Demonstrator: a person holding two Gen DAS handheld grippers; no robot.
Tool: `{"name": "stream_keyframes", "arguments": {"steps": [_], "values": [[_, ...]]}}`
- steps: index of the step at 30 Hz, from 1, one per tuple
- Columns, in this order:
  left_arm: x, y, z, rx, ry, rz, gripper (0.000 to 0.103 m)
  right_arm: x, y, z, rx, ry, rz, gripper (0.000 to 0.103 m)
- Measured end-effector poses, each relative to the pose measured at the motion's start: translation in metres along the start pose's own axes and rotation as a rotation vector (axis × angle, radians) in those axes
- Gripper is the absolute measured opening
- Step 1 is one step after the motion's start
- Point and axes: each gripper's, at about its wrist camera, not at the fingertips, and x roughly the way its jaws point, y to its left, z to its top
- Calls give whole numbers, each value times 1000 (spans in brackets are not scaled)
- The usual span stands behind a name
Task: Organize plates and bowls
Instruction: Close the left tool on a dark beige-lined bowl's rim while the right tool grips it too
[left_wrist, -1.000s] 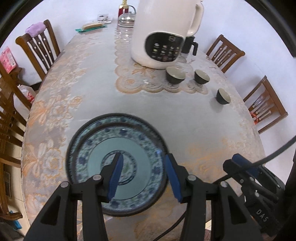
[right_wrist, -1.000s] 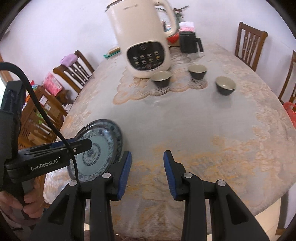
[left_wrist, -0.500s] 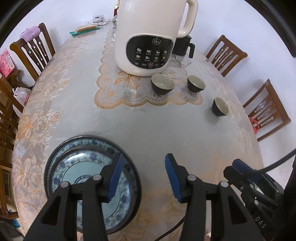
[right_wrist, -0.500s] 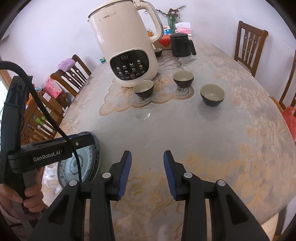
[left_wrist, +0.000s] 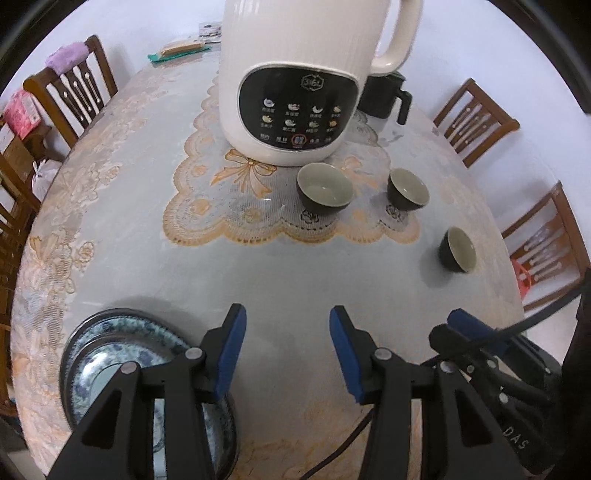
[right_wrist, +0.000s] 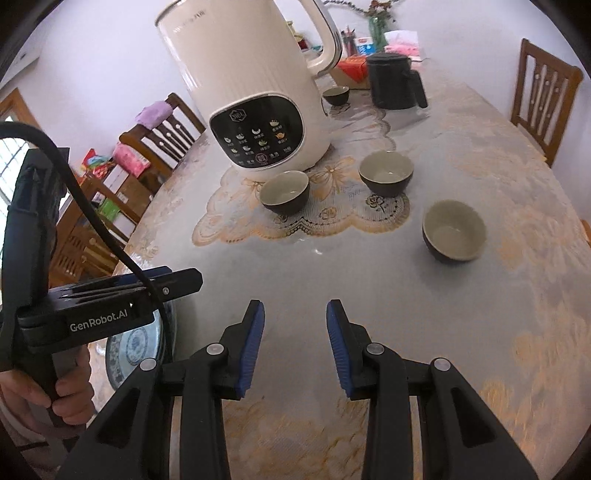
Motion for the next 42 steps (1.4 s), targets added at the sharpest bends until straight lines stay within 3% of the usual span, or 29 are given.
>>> {"name": "stream_keyframes", "arguments": {"steps": [6, 16, 22, 34, 40, 42], "values": [[15, -1, 19, -34, -5, 24, 49, 23, -14, 17, 29, 49, 53, 37], [35, 9, 46, -117, -2, 28, 49, 53, -23, 54, 41, 45, 114, 37], [47, 8, 68, -131, -9, 15, 49, 67, -24, 77, 36, 23, 112, 30], [73, 13, 92, -163, 6, 8, 49, 96, -25, 97, 34, 44, 121, 28], [84, 13, 94, -179, 19, -2, 47, 106, -26, 99, 40, 56, 96, 21], [87, 13, 95, -181, 24, -17, 40, 107, -27, 99, 43, 60, 101, 21]]}}
